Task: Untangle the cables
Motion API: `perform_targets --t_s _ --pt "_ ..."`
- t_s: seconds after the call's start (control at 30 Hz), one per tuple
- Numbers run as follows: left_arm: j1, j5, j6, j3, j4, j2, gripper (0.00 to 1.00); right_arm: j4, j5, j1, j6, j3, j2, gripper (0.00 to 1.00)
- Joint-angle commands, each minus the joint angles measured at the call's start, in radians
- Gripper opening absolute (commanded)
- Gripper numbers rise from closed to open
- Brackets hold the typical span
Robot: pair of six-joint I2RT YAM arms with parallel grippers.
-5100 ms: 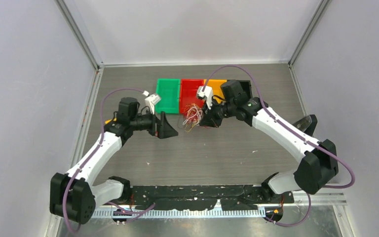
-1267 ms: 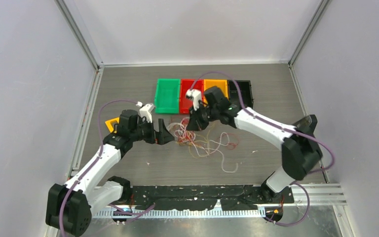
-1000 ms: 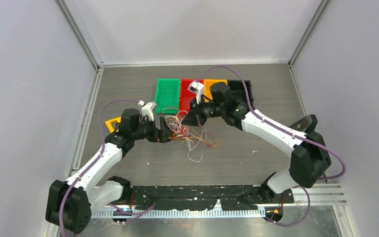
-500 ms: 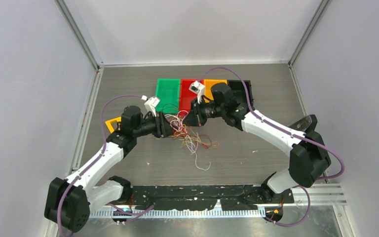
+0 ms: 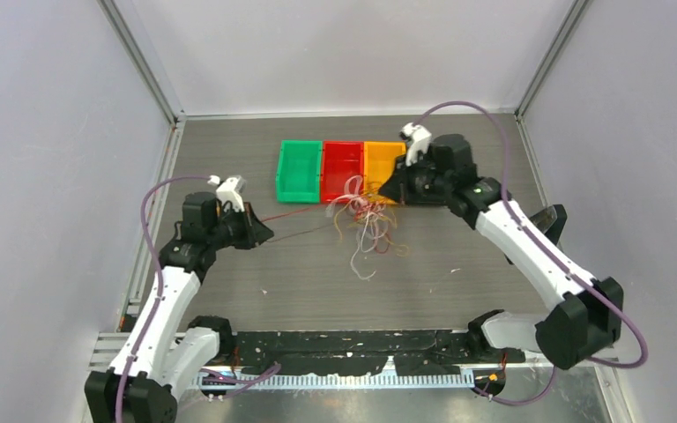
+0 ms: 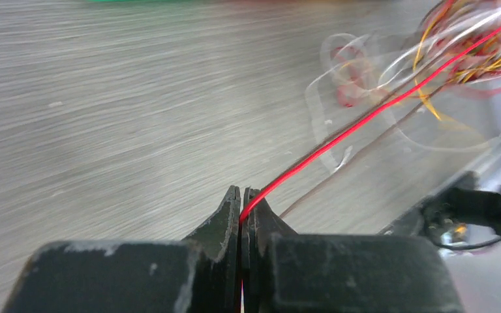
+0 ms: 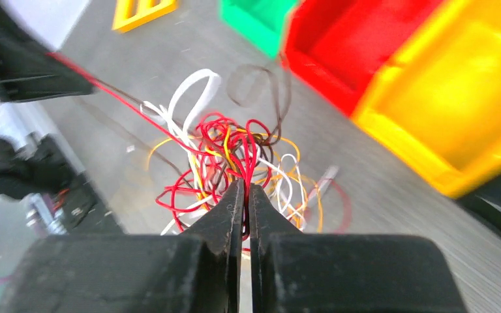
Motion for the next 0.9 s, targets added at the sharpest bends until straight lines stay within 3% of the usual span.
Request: perform_targets --t_s 0.0,0.57,0.77,0.87 --pt "0.127 -0.148 0.208 0.068 -0.252 -0.046 0.0 -0.12 0.194 -0.175 -0.119 0.034 -0.127 0.05" --pt "0.734 -0.045 0.712 0.286 -0.473 0.052 0.0 -0.469 0.094 -0.632 -0.458 0.091 -0.225 0.05" --pt "0.828 0.01 0.775 0.345 -0.484 0.08 0.0 -0.513 0.11 -0.723 -0.579 0.076 -0.206 0.05" --pt "0.823 0.151 0.792 0.388 -0.543 0.072 0.0 -0.567 0.05 -0.729 -0.649 0.056 -0.179 0.06"
